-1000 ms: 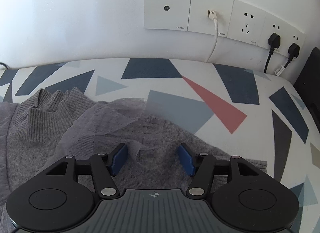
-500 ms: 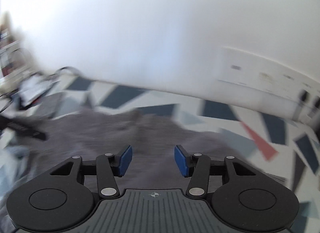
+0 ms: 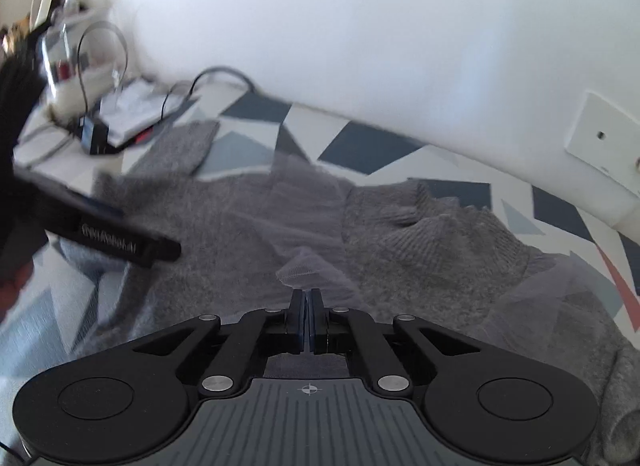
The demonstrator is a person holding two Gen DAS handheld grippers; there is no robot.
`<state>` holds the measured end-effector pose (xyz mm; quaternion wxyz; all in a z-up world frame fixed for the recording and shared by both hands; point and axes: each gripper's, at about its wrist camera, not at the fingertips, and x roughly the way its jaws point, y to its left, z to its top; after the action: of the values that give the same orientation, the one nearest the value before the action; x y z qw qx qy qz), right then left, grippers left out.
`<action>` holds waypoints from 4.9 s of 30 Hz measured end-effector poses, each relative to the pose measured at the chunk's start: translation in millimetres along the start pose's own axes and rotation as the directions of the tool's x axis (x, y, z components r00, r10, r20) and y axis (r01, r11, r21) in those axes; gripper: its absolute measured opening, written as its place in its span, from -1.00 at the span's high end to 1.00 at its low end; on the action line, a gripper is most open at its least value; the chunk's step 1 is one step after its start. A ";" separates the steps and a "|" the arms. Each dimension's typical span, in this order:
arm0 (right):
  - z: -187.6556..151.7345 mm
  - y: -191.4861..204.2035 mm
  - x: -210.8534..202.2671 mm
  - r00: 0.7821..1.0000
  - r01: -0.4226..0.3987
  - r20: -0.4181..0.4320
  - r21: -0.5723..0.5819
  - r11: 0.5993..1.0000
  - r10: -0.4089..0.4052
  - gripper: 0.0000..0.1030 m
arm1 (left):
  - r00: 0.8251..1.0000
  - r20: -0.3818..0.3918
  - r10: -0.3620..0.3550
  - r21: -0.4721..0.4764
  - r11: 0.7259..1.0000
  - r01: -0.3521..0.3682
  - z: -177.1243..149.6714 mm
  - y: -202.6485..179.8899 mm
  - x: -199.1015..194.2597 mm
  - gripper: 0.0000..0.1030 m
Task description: Fold clothes
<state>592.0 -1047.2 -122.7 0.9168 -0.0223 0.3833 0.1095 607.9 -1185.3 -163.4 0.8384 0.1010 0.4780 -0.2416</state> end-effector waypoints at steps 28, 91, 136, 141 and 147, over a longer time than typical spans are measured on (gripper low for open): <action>-1.1 52.2 50.2 0.971 0.225 0.038 -0.487 0.844 -0.237 0.42 | 0.999 -0.007 -0.041 -0.032 0.999 0.041 4.0 6.5 1.0 -0.67; -49.3 -169.5 11.3 0.986 0.149 -0.004 0.455 0.878 -0.165 0.94 | 0.997 -0.045 -0.069 0.209 0.975 0.077 -4.6 -108.2 12.2 -0.71; -110.5 -132.4 -53.0 0.917 0.397 -0.168 0.288 0.871 -0.363 -0.66 | 0.983 -0.146 -0.107 0.194 0.972 0.134 -58.0 -110.7 -22.3 -0.94; -116.0 -139.8 -49.7 0.928 0.365 -0.206 0.327 0.872 -0.311 -0.99 | 0.989 -0.137 -0.054 0.260 0.961 0.089 -62.1 -123.5 -19.5 -1.00; -118.3 -138.3 -49.4 0.930 0.362 -0.196 0.335 0.870 -0.312 -0.99 | 0.989 -0.138 -0.060 0.268 0.959 0.095 -62.0 -125.2 -19.8 -1.00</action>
<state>505.8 -1205.8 -177.1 0.8815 0.0747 0.4486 -0.1274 489.9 -1262.4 -171.2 0.7738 0.2123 0.4967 -0.3309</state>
